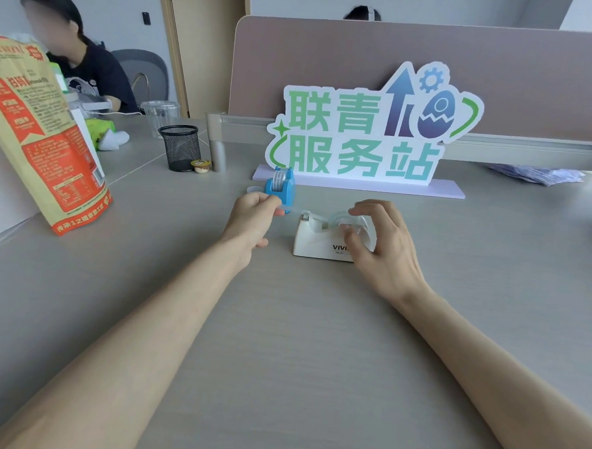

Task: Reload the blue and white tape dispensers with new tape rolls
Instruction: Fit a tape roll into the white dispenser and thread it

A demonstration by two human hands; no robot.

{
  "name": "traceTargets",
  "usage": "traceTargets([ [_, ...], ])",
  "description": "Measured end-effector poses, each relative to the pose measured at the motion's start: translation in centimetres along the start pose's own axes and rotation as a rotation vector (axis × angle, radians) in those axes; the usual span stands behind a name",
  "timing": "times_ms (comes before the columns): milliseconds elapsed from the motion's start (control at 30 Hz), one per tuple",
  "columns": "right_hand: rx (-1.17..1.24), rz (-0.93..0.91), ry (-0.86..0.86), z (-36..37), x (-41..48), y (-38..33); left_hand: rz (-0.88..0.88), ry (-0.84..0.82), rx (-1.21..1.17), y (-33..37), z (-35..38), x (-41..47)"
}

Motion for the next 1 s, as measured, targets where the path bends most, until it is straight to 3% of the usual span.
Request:
traceTargets([
  [1000, -0.008, 0.040, 0.006, -0.1, 0.0, 0.2, 0.108, 0.075, -0.028, 0.3, -1.1, -0.3],
])
Point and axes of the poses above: each hand's wrist, its own x-axis towards the middle knuckle, its own z-axis out of the palm, y = z × x, the point moved 8 cm from there along x, towards the middle knuckle, and after that the axes turned 5 degrees about y, right-handed, at the moved point
